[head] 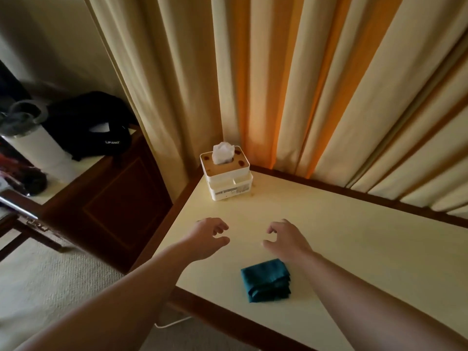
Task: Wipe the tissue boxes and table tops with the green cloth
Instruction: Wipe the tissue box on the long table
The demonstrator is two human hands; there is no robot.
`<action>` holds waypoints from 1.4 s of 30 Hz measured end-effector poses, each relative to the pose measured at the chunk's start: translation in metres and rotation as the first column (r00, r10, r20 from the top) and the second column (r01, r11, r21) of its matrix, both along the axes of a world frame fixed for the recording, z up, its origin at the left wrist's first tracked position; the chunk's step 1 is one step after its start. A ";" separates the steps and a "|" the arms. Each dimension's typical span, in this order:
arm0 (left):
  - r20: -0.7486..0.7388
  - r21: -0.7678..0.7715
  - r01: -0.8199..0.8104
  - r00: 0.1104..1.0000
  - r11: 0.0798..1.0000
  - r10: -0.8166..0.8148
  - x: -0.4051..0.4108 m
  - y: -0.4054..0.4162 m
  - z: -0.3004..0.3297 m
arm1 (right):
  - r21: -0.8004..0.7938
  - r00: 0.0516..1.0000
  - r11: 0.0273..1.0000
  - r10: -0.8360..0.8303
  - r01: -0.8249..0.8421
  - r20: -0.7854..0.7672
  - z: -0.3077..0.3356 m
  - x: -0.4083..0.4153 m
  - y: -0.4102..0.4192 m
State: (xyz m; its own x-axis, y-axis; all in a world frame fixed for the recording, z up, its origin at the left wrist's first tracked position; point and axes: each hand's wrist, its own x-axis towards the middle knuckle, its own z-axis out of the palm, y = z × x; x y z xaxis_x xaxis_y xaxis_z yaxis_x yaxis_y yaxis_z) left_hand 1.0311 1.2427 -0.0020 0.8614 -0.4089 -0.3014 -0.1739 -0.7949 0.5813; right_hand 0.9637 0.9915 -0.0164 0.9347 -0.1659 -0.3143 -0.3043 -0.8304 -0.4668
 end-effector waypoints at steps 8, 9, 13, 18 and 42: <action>0.072 -0.026 -0.104 0.992 0.994 0.106 0.050 -0.010 0.004 | 0.028 0.996 0.999 -0.023 0.021 0.091 0.011 0.056 0.008; 0.076 -0.031 -0.107 0.991 0.994 0.109 0.057 -0.009 0.005 | 0.024 0.995 0.999 -0.029 0.027 0.100 0.012 0.064 0.010; 0.104 -0.055 -0.153 0.982 0.987 0.158 0.082 -0.006 0.009 | 0.009 0.991 0.997 -0.077 0.076 0.112 0.018 0.097 0.018; 0.190 -0.020 -0.116 0.975 0.993 0.118 0.117 -0.008 0.013 | 0.000 0.986 0.992 -0.123 0.124 0.109 0.023 0.142 0.023; 0.150 -0.201 -0.147 0.972 0.968 0.179 0.170 -0.001 -0.022 | 0.308 0.961 0.931 -0.245 0.195 0.131 0.001 0.200 0.020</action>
